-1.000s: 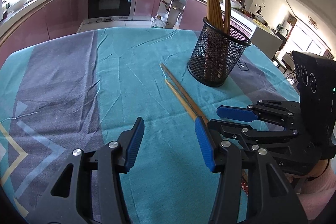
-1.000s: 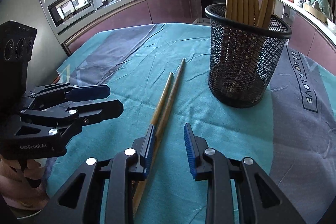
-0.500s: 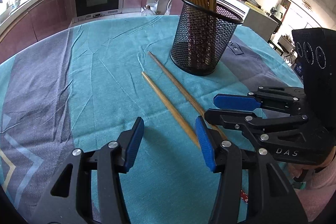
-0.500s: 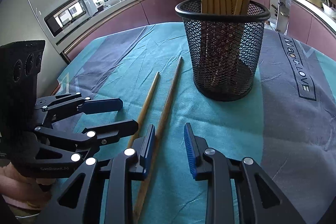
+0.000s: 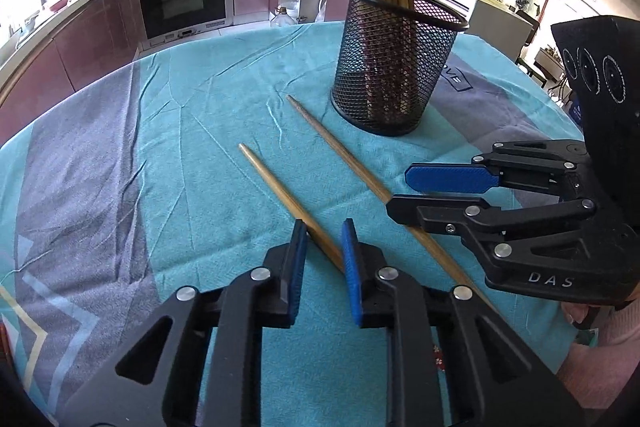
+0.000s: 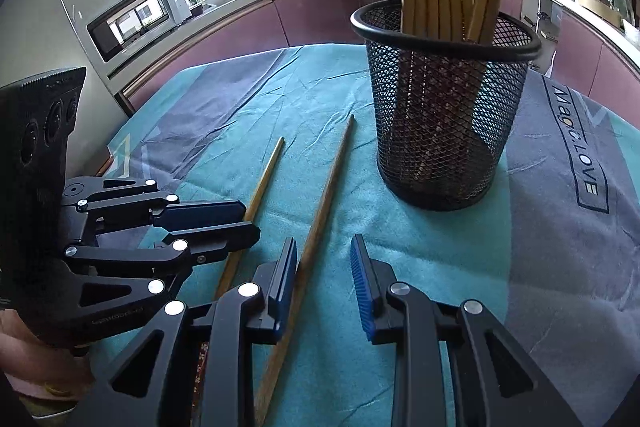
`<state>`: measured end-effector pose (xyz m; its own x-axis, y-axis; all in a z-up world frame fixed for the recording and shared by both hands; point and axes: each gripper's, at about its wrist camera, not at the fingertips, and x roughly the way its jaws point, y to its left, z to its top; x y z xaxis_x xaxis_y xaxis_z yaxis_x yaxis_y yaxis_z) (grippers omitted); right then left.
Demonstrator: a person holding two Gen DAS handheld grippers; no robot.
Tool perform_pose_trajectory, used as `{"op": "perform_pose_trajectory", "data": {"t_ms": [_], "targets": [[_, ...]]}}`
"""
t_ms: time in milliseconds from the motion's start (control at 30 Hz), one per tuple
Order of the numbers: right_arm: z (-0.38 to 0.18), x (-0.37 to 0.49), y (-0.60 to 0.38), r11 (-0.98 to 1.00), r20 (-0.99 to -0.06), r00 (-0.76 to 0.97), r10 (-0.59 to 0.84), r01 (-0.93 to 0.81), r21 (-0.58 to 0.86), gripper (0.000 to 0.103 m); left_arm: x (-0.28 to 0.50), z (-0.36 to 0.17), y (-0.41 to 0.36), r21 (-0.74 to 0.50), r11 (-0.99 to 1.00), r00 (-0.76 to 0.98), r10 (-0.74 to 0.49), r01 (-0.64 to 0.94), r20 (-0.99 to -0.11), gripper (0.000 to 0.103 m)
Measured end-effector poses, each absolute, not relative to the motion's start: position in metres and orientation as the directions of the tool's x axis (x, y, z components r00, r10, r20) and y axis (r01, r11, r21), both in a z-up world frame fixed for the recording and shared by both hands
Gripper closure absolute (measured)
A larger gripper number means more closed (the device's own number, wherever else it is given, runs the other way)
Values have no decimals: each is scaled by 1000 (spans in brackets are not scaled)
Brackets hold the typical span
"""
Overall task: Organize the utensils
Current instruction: 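Close the left tool on one chopstick while the right tool grasps the other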
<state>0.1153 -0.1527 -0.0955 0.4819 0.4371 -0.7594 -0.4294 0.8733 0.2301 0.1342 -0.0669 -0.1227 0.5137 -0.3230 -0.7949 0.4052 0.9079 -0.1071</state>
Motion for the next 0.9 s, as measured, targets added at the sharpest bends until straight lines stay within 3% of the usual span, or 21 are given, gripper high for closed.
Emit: {"op": "perform_pose_trajectory", "data": {"t_ms": [133,300,467,600,667,900], "targets": [[-96,123,-145,874,-762,486,427,-439,209,77,138,-121,-63,-105,916,520,-311,387,-795,87],[-97,131,-134,879,-767,500,403,-445,172,76,143,-122,-56,-100,933,528,-281,346,-801,74],[-98,137,-127,886,-766,518,382,-439,145,78,149,-122,-58,-94,936,536,-274,339,-798,76],[-99,138,-123,895,-768,534,354,-432,112,88,152,-123,-64,-81,943,547,-255,322,-798,78],[-99,139,-124,897,-767,534,355,-425,120,93,152,-123,-65,-70,947,554,-241,312,-797,81],[-99,139,-131,891,-759,518,394,-418,177,97,153,-122,-60,-106,957,562,-246,269,-789,91]]}}
